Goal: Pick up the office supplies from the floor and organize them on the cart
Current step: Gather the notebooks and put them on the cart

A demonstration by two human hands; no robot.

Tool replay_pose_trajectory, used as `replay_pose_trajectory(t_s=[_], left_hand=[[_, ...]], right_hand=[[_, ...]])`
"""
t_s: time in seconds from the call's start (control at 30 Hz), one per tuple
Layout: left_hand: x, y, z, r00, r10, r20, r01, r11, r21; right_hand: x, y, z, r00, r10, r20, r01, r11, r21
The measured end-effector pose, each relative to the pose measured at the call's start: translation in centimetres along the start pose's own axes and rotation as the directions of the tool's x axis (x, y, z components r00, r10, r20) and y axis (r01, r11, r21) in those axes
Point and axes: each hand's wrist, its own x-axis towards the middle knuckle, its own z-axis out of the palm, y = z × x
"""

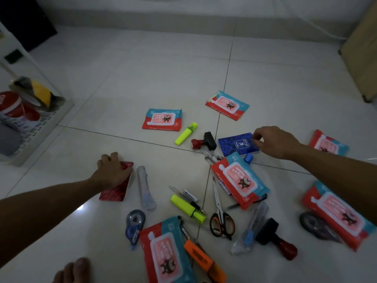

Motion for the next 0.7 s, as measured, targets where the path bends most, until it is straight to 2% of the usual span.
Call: replay_pose_trajectory(t_s=[0.13, 0.27, 0.37, 0.5, 0.6, 0.7], left_hand=[[-0.3, -0.7, 0.9, 1.000, -0.029, 0.009, 0.029, 0.998, 0.058], [-0.2, 0.0, 1.0, 0.998, -0.065, -0.019, 0.064, 0.997, -0.031], [0.0, 0.7, 0.7, 0.995, -0.050, -0.088, 0.048, 0.998, -0.029], [0.9, 2.4, -0.4, 0.980, 0.136, -0.147, -0.145, 0.988, -0.050], [1.2, 4.5, -1.6, 0.940, 0.303, -0.157, -0.317, 0.945, -0.079], [0.8, 7.1, -2.7, 0.895, 0.408, -0.181, -0.436, 0.886, -0.158]], right_hand=[[1.7, -0.1, 1.4, 0.993, 0.108, -0.046, -0.108, 0.994, 0.001], [3.3, -0.5, 3.0, 0.941, 0.335, 0.056, -0.338, 0.938, 0.076], [3.7, -1.3, 4.0, 0.901, 0.426, 0.084, -0.429, 0.903, 0.019], [4.5, -1.4, 4.4, 0.888, 0.448, 0.104, -0.458, 0.880, 0.122], [4.6, -1.3, 4.8, 0.849, 0.512, 0.130, -0.528, 0.830, 0.181], [4.2, -1.3, 5.0, 0.838, 0.529, 0.137, -0.538, 0.753, 0.379]])
